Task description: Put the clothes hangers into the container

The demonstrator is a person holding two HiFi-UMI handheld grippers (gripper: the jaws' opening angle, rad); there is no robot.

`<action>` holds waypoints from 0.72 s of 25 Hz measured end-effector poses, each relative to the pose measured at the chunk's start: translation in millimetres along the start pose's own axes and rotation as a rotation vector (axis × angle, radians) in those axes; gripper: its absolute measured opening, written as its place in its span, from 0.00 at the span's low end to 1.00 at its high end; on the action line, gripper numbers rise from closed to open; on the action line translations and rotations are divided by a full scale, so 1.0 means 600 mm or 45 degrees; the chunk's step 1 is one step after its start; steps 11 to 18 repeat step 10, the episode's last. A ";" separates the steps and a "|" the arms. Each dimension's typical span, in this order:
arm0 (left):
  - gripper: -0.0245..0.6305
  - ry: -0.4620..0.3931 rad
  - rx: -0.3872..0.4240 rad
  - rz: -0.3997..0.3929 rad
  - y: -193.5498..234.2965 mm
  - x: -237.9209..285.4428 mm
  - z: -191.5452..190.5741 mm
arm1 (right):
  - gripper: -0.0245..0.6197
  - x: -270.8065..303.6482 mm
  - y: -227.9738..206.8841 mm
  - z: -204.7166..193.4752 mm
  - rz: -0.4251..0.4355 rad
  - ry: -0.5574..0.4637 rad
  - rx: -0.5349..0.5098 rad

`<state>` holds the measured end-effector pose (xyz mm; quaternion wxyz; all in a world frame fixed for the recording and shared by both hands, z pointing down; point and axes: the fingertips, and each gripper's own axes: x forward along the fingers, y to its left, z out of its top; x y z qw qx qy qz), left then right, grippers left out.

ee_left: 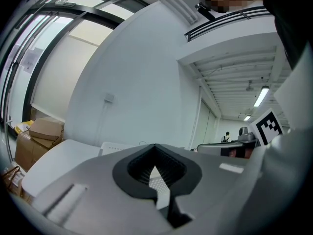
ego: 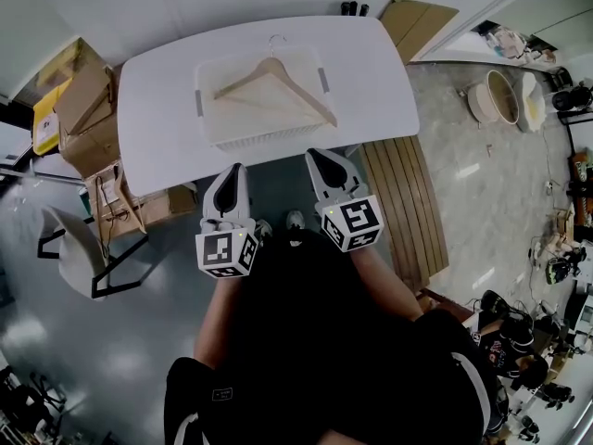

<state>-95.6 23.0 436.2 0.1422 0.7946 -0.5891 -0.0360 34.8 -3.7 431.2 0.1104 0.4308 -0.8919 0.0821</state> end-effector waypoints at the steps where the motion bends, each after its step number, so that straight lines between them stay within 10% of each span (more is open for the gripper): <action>1: 0.04 0.002 0.000 -0.001 -0.001 0.001 0.000 | 0.06 -0.001 -0.001 0.000 0.003 -0.002 0.002; 18: 0.04 0.009 -0.001 -0.001 -0.003 0.004 -0.004 | 0.06 0.000 -0.001 -0.004 0.013 -0.003 0.007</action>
